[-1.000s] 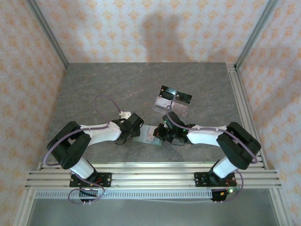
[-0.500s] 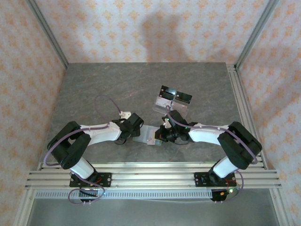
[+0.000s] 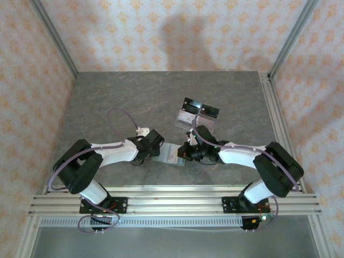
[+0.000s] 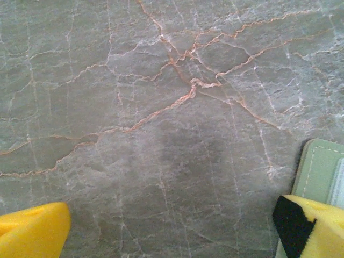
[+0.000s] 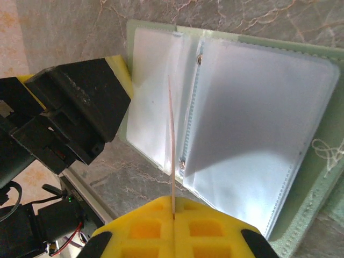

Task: Put the credit cards into the card holder

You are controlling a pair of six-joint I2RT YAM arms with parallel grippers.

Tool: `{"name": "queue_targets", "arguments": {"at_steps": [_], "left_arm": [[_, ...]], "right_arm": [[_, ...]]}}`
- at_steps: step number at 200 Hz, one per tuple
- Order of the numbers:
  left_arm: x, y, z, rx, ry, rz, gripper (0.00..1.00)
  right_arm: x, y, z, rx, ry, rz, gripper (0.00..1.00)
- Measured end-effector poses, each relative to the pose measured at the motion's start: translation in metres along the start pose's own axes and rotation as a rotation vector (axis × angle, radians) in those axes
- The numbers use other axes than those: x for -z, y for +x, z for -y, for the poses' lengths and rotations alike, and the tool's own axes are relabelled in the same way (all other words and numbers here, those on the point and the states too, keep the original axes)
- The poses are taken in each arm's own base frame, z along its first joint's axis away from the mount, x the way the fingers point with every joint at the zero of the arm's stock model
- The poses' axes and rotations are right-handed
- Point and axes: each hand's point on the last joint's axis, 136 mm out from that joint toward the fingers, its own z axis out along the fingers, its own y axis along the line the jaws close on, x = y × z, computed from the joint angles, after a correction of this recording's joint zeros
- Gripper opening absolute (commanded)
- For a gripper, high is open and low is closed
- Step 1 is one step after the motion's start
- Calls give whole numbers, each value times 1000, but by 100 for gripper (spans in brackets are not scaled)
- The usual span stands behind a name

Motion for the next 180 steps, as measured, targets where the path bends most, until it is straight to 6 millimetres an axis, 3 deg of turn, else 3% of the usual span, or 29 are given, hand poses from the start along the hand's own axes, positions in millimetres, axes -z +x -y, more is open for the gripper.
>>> {"name": "queue_targets", "arguments": {"at_steps": [74,99,123,147,180], "left_arm": [[21,36,22,-51,90,-13,100],[26,41,16,-52,73,-24,100],[35,36,5,-57,35,-13,100],[45,23,9,-45,53,18,100],[52,19,18,-39,103,23,100]], "right_arm": [[5,0,11,-13,0,21,0],[14,-2,6,9,-10,36,0],[33,-12,3,30,-18,79,0],[51,-20,4,60,-20,114,0],[53,-10,14,96,2,61,0]]}}
